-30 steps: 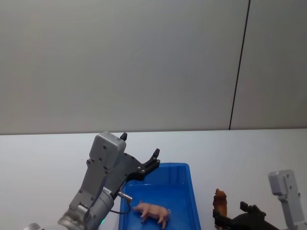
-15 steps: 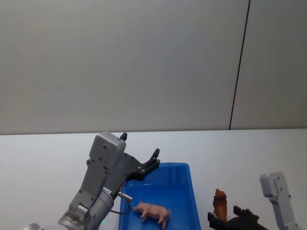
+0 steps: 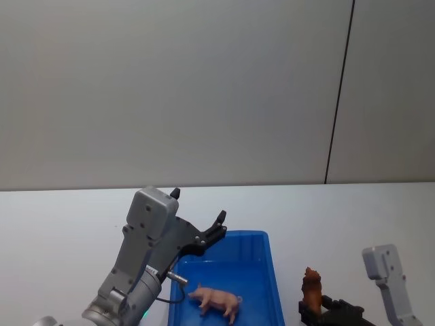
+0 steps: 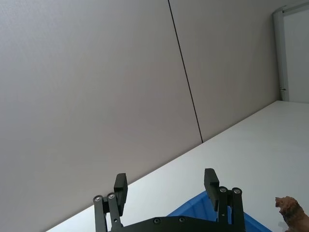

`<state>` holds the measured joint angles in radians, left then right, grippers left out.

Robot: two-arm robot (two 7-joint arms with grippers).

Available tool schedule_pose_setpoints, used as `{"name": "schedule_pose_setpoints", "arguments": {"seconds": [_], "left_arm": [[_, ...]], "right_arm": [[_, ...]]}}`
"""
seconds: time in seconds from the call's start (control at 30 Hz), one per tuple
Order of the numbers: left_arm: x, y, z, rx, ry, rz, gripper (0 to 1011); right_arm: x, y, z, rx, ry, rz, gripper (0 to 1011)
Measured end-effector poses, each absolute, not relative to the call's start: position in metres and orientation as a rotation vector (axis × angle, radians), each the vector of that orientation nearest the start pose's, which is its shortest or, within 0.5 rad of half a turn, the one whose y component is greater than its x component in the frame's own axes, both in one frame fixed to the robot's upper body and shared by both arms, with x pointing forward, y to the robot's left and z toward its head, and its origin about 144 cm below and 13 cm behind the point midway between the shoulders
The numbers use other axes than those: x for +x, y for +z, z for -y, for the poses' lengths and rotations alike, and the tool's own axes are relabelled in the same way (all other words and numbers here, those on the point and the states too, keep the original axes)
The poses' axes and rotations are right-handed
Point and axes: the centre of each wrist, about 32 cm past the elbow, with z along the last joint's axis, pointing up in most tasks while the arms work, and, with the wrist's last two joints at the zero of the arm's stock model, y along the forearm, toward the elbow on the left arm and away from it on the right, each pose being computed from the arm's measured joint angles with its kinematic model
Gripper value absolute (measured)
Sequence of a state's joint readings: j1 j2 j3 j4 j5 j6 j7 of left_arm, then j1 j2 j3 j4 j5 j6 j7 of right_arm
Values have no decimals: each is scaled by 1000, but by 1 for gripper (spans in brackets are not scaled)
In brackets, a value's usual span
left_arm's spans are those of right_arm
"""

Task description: Pick up the two dolls from the table and place them into the box.

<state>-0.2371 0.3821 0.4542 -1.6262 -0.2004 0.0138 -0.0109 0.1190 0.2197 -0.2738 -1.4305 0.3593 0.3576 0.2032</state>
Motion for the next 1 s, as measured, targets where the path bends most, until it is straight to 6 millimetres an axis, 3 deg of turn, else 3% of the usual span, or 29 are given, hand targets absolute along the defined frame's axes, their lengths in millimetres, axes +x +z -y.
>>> {"name": "schedule_pose_setpoints", "arguments": {"seconds": [0.23,0.33,1.0], "left_arm": [[492,1204,-198,61,1124,268,1002],[492,1204,-198,61,1124,268,1001],[492,1204,-198,61,1124,268,1001]], "right_arm": [[483,1125,215,-264,-1107,-397,333],[483,1126,214,-268,-1111,-387,291],[482,1156,209,-198,-1146,-218,284]]}}
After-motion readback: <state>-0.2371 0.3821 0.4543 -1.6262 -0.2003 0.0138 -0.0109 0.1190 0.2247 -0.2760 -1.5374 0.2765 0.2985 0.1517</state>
